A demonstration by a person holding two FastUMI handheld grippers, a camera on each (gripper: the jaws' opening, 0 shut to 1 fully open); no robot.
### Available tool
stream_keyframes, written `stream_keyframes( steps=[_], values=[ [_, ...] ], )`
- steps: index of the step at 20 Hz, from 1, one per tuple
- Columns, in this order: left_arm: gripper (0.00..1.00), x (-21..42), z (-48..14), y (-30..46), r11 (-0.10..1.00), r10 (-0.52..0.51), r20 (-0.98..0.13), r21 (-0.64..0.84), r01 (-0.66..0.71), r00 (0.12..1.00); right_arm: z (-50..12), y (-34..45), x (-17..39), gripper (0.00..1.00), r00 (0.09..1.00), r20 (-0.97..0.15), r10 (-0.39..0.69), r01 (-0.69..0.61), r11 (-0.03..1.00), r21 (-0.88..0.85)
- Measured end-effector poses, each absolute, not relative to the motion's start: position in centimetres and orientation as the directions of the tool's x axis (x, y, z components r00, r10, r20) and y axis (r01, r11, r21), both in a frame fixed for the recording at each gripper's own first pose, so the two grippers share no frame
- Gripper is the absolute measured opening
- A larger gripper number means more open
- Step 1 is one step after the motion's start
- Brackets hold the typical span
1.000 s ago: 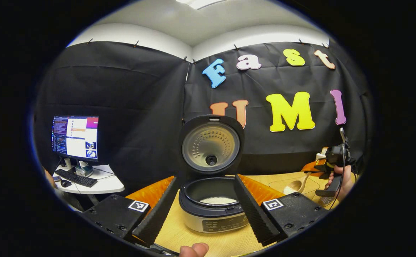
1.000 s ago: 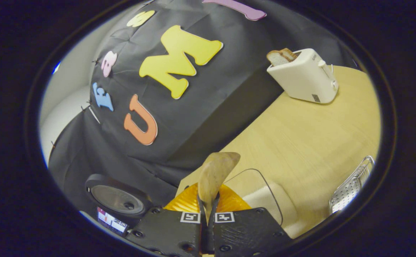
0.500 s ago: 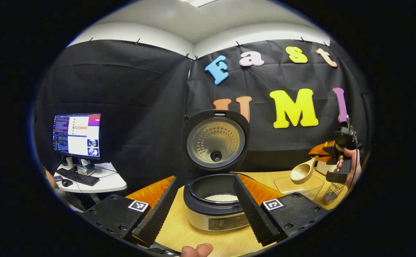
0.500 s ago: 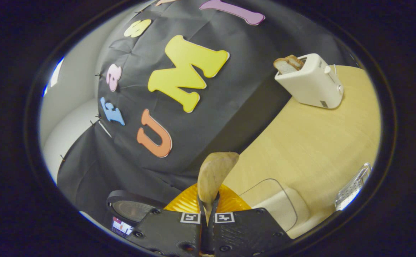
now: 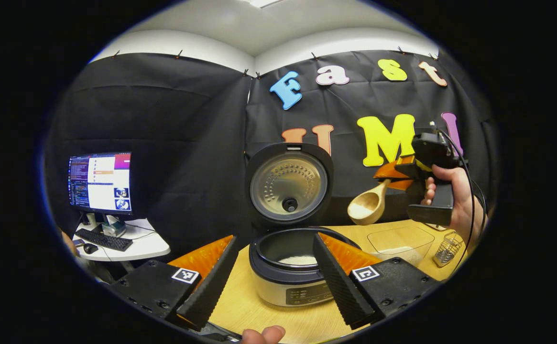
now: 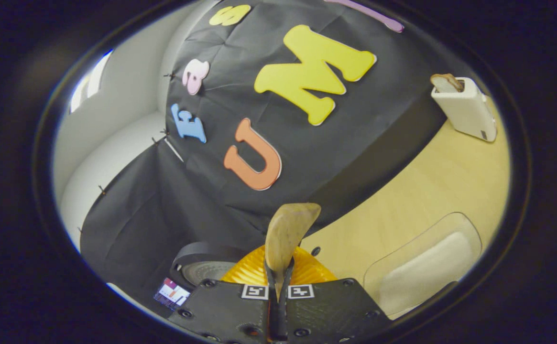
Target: Close the left gripper, press the button to open the rice cooker; take a wooden spoon from the chopstick holder with the right hand, scoop a spoonful of rice and pour it into the rice cooker, then put the wooden spoon back into the chopstick holder.
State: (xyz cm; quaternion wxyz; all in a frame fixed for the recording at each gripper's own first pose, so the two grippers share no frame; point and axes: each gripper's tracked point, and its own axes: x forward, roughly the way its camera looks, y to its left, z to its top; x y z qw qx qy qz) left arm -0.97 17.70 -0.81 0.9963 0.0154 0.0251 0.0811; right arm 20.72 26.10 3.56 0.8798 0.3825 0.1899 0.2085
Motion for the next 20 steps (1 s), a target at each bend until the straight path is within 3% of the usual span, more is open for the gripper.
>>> stream_keyframes(
  steps=[7, 20],
  values=[
    [1.00, -1.5, -1.0, 19.2, 0.984, 0.176, -0.055, 0.019, -0.175, 0.983, 3.2, 33.8, 20.8, 0.00, 0.823, -0.205, 0.530, -0.330, 0.740, 0.587],
    [1.00, -1.9, -0.7, 20.4, 0.982, 0.190, -0.045, 0.003, -0.190, 0.981, 4.3, 37.6, 19.0, 0.00, 0.866, -0.148, 0.478, -0.466, 0.878, 0.109]
  ],
)
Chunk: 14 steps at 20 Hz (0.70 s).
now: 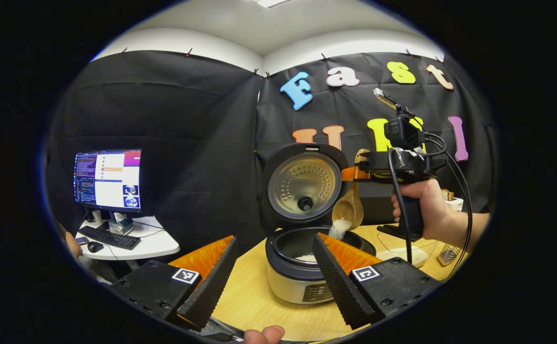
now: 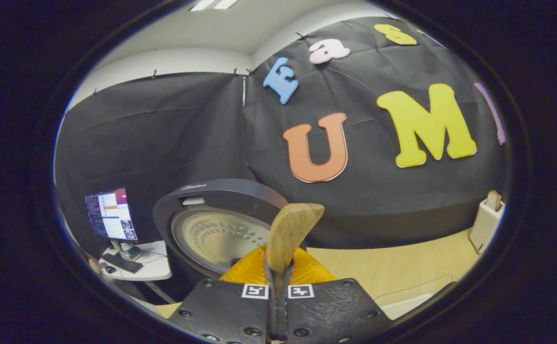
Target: Close the left gripper, press the button to open the rice cooker; take a wooden spoon from the chopstick holder with the right hand, scoop a spoonful of rice and pour it into the rice cooker, then put the wooden spoon back into the chopstick holder.
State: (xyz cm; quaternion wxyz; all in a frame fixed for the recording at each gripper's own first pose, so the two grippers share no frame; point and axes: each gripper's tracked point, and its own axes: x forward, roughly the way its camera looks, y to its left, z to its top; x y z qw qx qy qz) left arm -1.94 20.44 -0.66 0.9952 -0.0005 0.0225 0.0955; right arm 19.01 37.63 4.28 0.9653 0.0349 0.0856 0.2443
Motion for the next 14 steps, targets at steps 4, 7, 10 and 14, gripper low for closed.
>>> stream_keyframes(
  steps=[4, 7, 10, 14],
  values=[
    [1.00, -2.1, -0.3, 20.7, 0.981, 0.193, -0.037, -0.009, -0.194, 0.980, 5.1, 39.1, 17.7, 0.00, 0.868, -0.112, 0.483, -0.491, 0.870, -0.048],
    [1.00, -2.4, -0.1, 20.9, 0.980, 0.197, -0.027, -0.015, -0.198, 0.980, 6.3, 40.2, 16.4, 0.00, 0.867, -0.055, 0.495, -0.496, 0.850, -0.175],
    [1.00, -2.6, 0.1, 21.2, 0.980, 0.199, -0.018, -0.021, -0.200, 0.980, 6.4, 41.4, 15.6, 0.00, 0.862, -0.030, 0.506, -0.497, 0.833, -0.245],
    [1.00, -2.9, 0.5, 21.3, 0.980, 0.197, -0.008, -0.031, -0.197, 0.980, 5.9, 41.5, 15.9, 0.00, 0.859, -0.049, 0.510, -0.509, 0.837, -0.200]
  ],
)
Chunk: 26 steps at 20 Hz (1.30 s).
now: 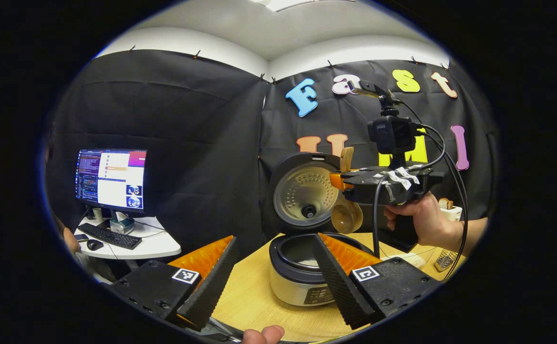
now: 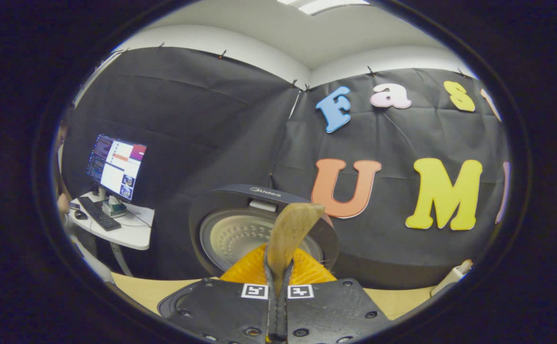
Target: Close the left gripper, press the button to open the rice cooker; take a wooden spoon from the chopstick holder with the right hand, scoop a spoonful of rice and pour it into the rice cooker, then put the wooden spoon back into the chopstick holder.
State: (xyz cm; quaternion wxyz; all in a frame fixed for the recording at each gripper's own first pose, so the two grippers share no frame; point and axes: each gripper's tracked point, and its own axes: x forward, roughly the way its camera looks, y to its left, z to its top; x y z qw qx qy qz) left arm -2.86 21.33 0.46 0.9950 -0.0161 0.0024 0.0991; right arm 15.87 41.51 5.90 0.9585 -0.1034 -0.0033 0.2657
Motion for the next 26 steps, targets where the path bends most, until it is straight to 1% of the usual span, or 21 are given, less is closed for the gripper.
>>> stream_keyframes(
  steps=[1, 4, 5, 6, 8, 10, 12, 15, 18, 20, 21, 22, 23, 26],
  values=[
    [1.00, -2.9, 0.6, 21.3, 0.981, 0.193, -0.002, -0.034, -0.193, 0.981, 5.9, 41.4, 16.0, 0.01, 0.861, -0.050, 0.507, -0.506, 0.841, -0.191],
    [1.00, -2.8, 0.5, 20.9, 0.982, 0.182, -0.002, -0.042, -0.182, 0.983, 5.7, 41.2, 16.0, 0.00, 0.861, -0.054, 0.506, -0.508, 0.846, -0.164],
    [1.00, -2.6, 0.5, 20.9, 0.983, 0.181, -0.003, -0.041, -0.181, 0.983, 5.9, 41.1, 15.9, 0.02, 0.859, -0.052, 0.509, -0.511, 0.846, -0.152],
    [1.00, -2.7, 0.6, 20.8, 0.983, 0.179, -0.001, -0.041, -0.179, 0.984, 6.0, 40.7, 15.7, 0.00, 0.857, -0.051, 0.513, -0.515, 0.847, -0.132],
    [1.00, -2.7, 0.9, 20.3, 0.985, 0.170, 0.007, -0.040, -0.170, 0.985, 6.5, 39.7, 15.5, 0.00, 0.855, -0.053, 0.516, -0.519, 0.852, -0.078],
    [1.00, -2.6, 1.0, 19.9, 0.987, 0.157, 0.019, -0.037, -0.156, 0.987, 7.4, 38.3, 15.2, 0.01, 0.857, -0.041, 0.513, -0.514, 0.858, -0.015],
    [1.00, -2.2, 0.7, 19.6, 0.989, 0.146, 0.010, -0.038, -0.145, 0.989, 8.3, 36.3, 14.8, 0.00, 0.863, -0.032, 0.505, -0.504, 0.863, 0.038],
    [1.00, -1.8, 0.7, 18.8, 0.990, 0.140, 0.004, -0.027, -0.140, 0.990, 9.9, 31.9, 14.5, 0.00, 0.879, -0.015, 0.477, -0.473, 0.874, 0.112],
    [1.00, -1.3, 0.8, 16.7, 0.995, 0.089, 0.000, -0.035, -0.089, 0.996, 10.4, 26.2, 14.3, 0.00, 0.904, -0.027, 0.427, -0.418, 0.894, 0.160],
    [1.00, -1.2, 0.9, 15.7, 0.997, 0.074, 0.001, -0.025, -0.074, 0.997, 10.7, 21.5, 14.3, 0.00, 0.927, -0.031, 0.374, -0.361, 0.911, 0.197],
    [0.95, -1.2, 1.0, 15.2, 0.997, 0.069, 0.002, -0.018, -0.068, 0.998, 10.9, 19.0, 14.4, 0.00, 0.939, -0.033, 0.341, -0.327, 0.921, 0.214],
    [1.00, -1.1, 1.0, 14.8, 0.998, 0.063, 0.004, -0.011, -0.063, 0.998, 10.7, 16.4, 14.4, 0.00, 0.952, -0.038, 0.303, -0.287, 0.931, 0.226],
    [1.00, -1.1, 1.2, 14.5, 0.998, 0.060, 0.007, -0.004, -0.060, 0.998, 10.8, 13.6, 14.2, 0.01, 0.965, -0.032, 0.260, -0.245, 0.938, 0.244],
    [1.00, -1.0, 1.5, 13.5, 0.999, 0.046, 0.014, 0.005, -0.046, 0.999, 10.3, 5.6, 13.8, 0.00, 0.991, -0.036, 0.132, -0.116, 0.947, 0.298]
  ],
)
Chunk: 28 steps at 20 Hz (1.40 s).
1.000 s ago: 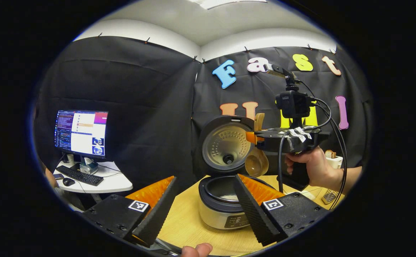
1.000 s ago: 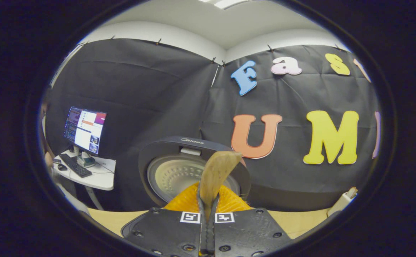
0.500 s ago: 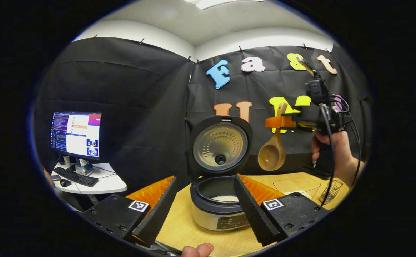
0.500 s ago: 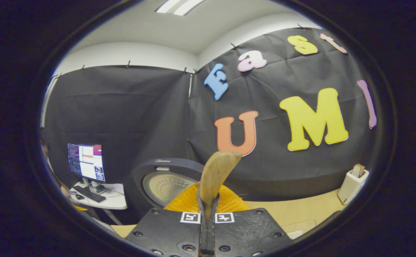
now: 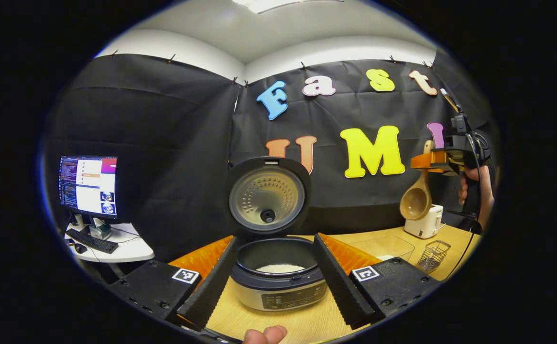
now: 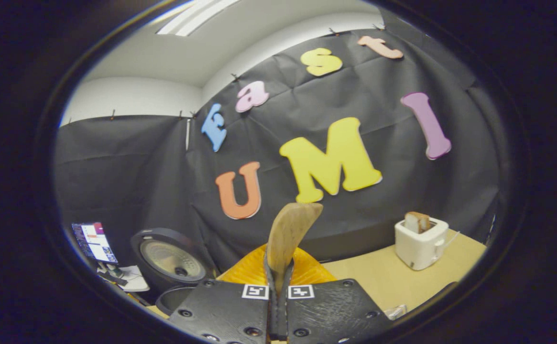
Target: Close the left gripper, press the button to open the rice cooker; take a wooden spoon from the chopstick holder with the right hand, scoop a spoonful of rice and pour it into the rice cooker, then put the wooden spoon back into the chopstick holder.
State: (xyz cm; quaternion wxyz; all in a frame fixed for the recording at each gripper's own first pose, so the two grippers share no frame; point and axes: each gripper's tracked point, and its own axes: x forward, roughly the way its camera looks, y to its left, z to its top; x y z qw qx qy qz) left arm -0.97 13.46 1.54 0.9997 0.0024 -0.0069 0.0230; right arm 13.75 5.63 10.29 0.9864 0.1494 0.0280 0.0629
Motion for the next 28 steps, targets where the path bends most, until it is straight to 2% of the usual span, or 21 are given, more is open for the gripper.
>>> stream_keyframes(
  steps=[4, 8, 9, 10, 13, 22, 28],
  values=[
    [1.00, -0.9, 1.4, 12.4, 1.000, 0.018, 0.006, -0.005, -0.018, 1.000, 8.3, -2.9, 12.8, 0.00, 0.998, -0.052, -0.029, 0.044, 0.950, 0.310],
    [1.00, -1.0, 1.7, 11.8, 1.000, 0.007, 0.012, 0.007, -0.007, 1.000, 6.0, -6.4, 11.8, 0.00, 0.992, -0.083, -0.091, 0.113, 0.945, 0.308],
    [0.95, -1.1, 1.7, 11.7, 1.000, 0.003, 0.014, 0.005, -0.003, 1.000, 5.4, -6.7, 11.8, 0.00, 0.991, -0.088, -0.100, 0.122, 0.945, 0.303],
    [1.00, -1.1, 1.7, 11.5, 1.000, -0.002, 0.016, 0.003, 0.002, 1.000, 4.7, -6.8, 11.7, 0.00, 0.990, -0.090, -0.107, 0.129, 0.947, 0.295],
    [1.00, -1.2, 1.8, 11.5, 1.000, -0.007, 0.018, -0.001, 0.007, 1.000, 2.5, -7.7, 11.5, 0.00, 0.984, -0.099, -0.148, 0.169, 0.950, 0.263],
    [1.00, -1.6, 2.4, 11.8, 1.000, -0.008, 0.033, -0.008, 0.008, 0.999, -4.1, -8.0, 11.9, 0.00, 0.972, -0.170, -0.162, 0.198, 0.955, 0.220],
    [1.00, -1.9, 2.8, 11.6, 1.000, -0.017, 0.047, -0.011, 0.017, 0.999, -7.1, -7.6, 11.8, 0.00, 0.970, -0.180, -0.162, 0.202, 0.951, 0.233]
  ],
)
